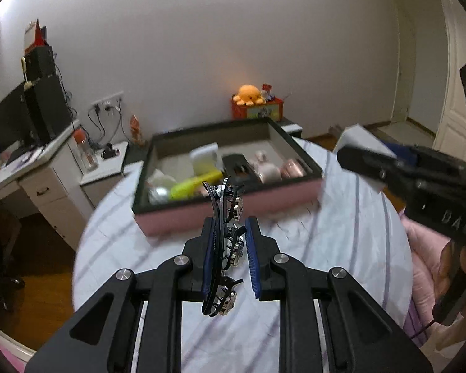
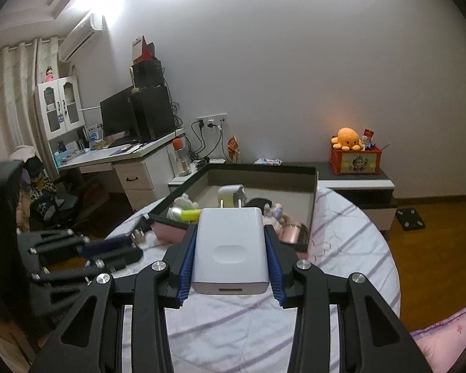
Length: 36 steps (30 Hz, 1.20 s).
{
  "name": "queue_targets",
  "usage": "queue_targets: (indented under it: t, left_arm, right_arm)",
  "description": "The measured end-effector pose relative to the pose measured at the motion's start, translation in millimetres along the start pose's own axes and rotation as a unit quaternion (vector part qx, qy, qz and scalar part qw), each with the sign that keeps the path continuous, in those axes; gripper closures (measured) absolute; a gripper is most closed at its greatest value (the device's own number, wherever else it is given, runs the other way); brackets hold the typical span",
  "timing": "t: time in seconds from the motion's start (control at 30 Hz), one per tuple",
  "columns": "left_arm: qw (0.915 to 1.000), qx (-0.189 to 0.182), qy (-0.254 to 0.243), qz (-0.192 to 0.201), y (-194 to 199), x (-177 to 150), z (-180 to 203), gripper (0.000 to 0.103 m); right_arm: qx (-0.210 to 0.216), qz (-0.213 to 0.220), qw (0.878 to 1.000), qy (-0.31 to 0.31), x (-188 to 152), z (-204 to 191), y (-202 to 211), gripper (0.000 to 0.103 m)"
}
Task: Organize rigid objects
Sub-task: 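Lower the hair clip and charger into the pink box and open both tools, then move left tool onto the blue lighter while right tool approaches the glass bottle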
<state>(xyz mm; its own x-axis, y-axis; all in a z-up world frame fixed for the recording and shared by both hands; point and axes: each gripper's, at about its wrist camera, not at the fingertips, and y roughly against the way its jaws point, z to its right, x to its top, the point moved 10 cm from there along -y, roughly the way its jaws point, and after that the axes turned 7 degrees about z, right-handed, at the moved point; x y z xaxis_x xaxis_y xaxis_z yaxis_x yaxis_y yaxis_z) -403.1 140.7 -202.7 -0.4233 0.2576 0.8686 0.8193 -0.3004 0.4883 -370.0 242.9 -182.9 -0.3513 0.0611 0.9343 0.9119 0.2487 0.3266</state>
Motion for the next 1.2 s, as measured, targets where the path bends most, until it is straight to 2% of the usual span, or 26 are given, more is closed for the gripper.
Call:
queue_targets:
  t: [0.17, 0.37, 0.63, 0.8, 0.83, 0.87, 0.9, 0.93, 0.97, 1.0, 1.13, 1.2]
  left_arm:
    - [0.9997, 0.015, 0.004, 0.021, -10.1, 31.2, -24.4, 0.084]
    - [0.9997, 0.003, 0.024, 0.004, -64.4, 49.1, -51.0, 0.084]
    - [0.9972, -0.011, 0.041, -0.062, -152.1, 26.0, -70.3, 0.084]
    - [0.9951, -0.007, 0.05, -0.085, -169.4, 7.9, -74.3, 0.082]
    - [0.9949, -0.006, 0.053, -0.086, -168.7, 5.7, -74.9, 0.079]
    - [0.9948, -0.006, 0.055, -0.085, -166.1, 3.8, -75.1, 0.067]
    - [0.9953, -0.001, 0.054, -0.08, -161.0, 3.3, -75.0, 0.058]
    - [0.9961, 0.007, 0.05, -0.072, -153.9, 2.9, -76.1, 0.044]
    - [0.9969, 0.013, 0.047, -0.062, -145.4, 4.0, -76.5, 0.038]
    - [0.9974, 0.017, 0.047, -0.052, -136.9, 6.1, -77.1, 0.037]
    - [0.9983, 0.013, 0.05, -0.026, -90.7, -0.5, -69.2, 0.026]
    - [0.999, 0.007, 0.029, -0.032, -76.8, -15.1, -56.5, 0.026]
  right_arm:
    - [0.003, -0.002, 1.0, 0.011, 13.2, -1.6, -21.1, 0.061]
    - [-0.004, -0.025, 0.999, 0.024, 19.7, 12.0, -69.1, 0.061]
    - [-0.026, -0.094, 0.995, 0.022, -12.1, 46.8, -141.3, 0.061]
    - [-0.031, -0.111, 0.993, 0.027, -25.9, 49.8, -157.3, 0.061]
    - [-0.034, -0.109, 0.993, 0.029, -25.7, 50.1, -157.4, 0.058]
    - [-0.039, -0.109, 0.993, 0.03, -25.2, 51.1, -157.2, 0.055]
    - [-0.046, -0.106, 0.993, 0.034, -24.1, 52.2, -156.1, 0.047]
    - [-0.048, -0.103, 0.993, 0.035, -22.7, 52.3, -155.1, 0.037]
    - [-0.051, -0.1, 0.993, 0.036, -20.7, 52.4, -152.1, 0.033]
    - [-0.052, -0.094, 0.994, 0.036, -18.6, 51.5, -146.8, 0.028]
    - [-0.052, -0.077, 0.995, 0.036, -7.7, 45.2, -125.5, 0.027]
    - [-0.054, -0.069, 0.995, 0.038, -4.3, 42.2, -113.8, 0.024]
